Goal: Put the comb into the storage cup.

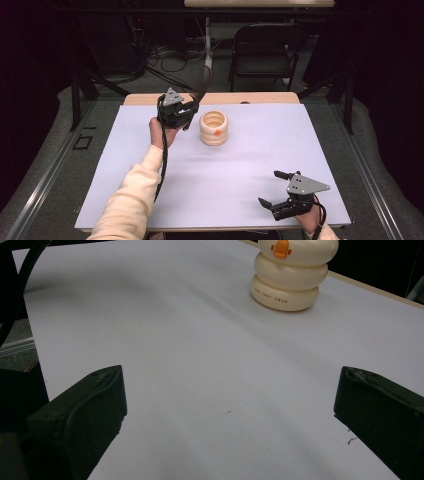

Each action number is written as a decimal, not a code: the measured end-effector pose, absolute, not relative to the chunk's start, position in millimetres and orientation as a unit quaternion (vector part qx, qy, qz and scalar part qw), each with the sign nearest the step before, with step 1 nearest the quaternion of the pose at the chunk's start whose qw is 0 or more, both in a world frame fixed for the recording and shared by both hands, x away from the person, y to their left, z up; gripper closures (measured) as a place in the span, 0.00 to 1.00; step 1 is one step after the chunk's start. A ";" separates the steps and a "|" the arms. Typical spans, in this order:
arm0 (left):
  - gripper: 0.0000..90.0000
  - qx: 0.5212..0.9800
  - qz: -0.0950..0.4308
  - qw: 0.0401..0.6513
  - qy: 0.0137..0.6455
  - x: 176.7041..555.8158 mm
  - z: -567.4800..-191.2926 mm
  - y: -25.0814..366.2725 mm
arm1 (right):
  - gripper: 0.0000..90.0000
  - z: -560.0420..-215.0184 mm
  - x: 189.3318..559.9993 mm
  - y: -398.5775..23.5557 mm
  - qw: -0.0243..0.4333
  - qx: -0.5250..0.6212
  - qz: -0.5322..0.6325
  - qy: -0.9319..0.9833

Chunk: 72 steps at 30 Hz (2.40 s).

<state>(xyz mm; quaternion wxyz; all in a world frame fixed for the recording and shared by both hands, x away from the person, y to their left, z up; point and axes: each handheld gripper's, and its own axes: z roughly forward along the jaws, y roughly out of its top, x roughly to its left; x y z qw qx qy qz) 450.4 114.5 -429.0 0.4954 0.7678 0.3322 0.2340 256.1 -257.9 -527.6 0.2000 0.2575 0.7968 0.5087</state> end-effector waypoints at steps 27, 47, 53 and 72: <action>0.80 0.755 0.237 0.517 0.327 454.1 -422.2 106.6 | 0.00 -527.8 257.0 -258.7 0.200 0.260 0.510 0.796; 0.80 0.740 0.242 0.538 0.323 457.6 -421.3 89.5 | 0.00 -527.8 257.4 -257.8 0.198 0.258 0.510 0.796; 0.80 0.740 0.243 0.538 0.322 460.3 -420.7 84.0 | 0.00 -527.7 257.8 -257.9 0.198 0.258 0.510 0.796; 0.80 0.728 0.247 0.553 0.321 466.8 -423.0 70.2 | 0.00 -528.0 257.7 -257.7 0.196 0.260 0.510 0.796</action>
